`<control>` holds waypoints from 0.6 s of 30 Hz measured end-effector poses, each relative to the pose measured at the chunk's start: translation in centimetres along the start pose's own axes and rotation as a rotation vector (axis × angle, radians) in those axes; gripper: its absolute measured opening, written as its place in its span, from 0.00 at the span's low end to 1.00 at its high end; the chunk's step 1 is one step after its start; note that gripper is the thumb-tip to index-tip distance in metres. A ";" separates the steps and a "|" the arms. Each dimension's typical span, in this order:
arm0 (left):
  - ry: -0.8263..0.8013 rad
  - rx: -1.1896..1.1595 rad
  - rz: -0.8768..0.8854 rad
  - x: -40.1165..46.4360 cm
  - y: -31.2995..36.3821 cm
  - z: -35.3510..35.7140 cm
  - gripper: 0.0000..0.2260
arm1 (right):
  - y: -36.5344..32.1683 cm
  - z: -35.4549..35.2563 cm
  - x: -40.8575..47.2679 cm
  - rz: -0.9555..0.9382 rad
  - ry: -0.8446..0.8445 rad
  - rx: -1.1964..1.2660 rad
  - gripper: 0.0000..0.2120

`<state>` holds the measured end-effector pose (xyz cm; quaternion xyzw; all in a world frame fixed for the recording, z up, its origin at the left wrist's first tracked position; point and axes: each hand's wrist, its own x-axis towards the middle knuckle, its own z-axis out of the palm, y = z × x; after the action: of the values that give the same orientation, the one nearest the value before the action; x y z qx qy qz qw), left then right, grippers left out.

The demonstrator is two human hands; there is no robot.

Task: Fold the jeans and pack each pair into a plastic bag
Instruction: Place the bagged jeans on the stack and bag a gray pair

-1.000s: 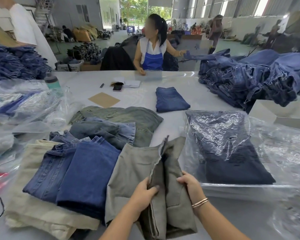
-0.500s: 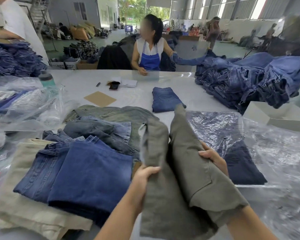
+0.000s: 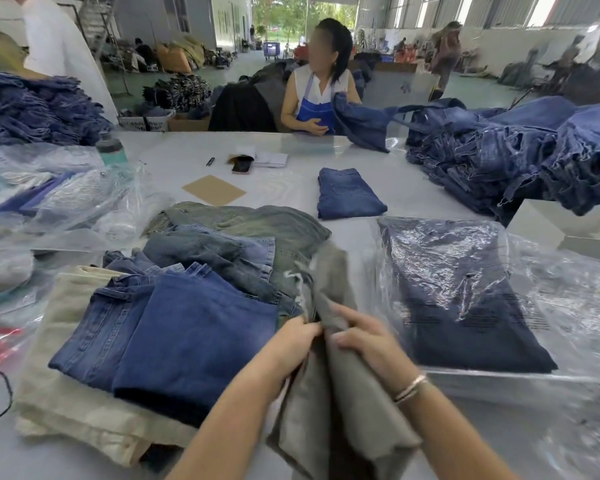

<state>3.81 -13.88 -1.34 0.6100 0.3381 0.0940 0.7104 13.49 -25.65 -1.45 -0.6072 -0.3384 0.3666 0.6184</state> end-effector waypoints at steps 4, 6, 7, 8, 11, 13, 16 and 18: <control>-0.053 -0.337 -0.125 -1.5 0.0 -0.5 0.19 | 0.1 3.3 0.6 0.023 -0.067 0.069 0.21; -0.120 -0.381 -0.096 -1.8 -0.2 -1.8 0.25 | 0.2 3.0 0.6 0.042 -0.124 0.116 0.22; -0.137 -0.374 -0.086 -2.0 -0.2 -2.0 0.29 | 0.4 3.2 0.4 0.061 -0.134 0.143 0.22; -0.131 -0.332 -0.077 -2.0 -0.2 -2.1 0.30 | 0.7 3.1 0.3 0.064 -0.144 0.180 0.22; -0.051 -0.125 0.002 -1.7 0.3 -1.5 0.16 | 2.1 2.5 0.7 0.037 -0.085 0.370 0.18; 0.020 -0.056 0.017 -1.6 0.9 -0.9 0.07 | 4.0 1.0 1.4 0.065 0.075 0.509 0.17; -0.005 -0.258 -0.062 -1.7 1.4 -0.5 0.11 | 8.2 -1.1 1.8 0.241 0.266 0.311 0.14; -0.041 -0.403 -0.067 -1.8 2.2 -0.5 0.19 | 11.8 -1.5 0.9 0.465 0.294 0.176 0.16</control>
<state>2.71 -13.94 1.34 0.4458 0.3182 0.1234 0.8275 14.71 -25.72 -13.35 -0.6590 -0.0633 0.4345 0.6106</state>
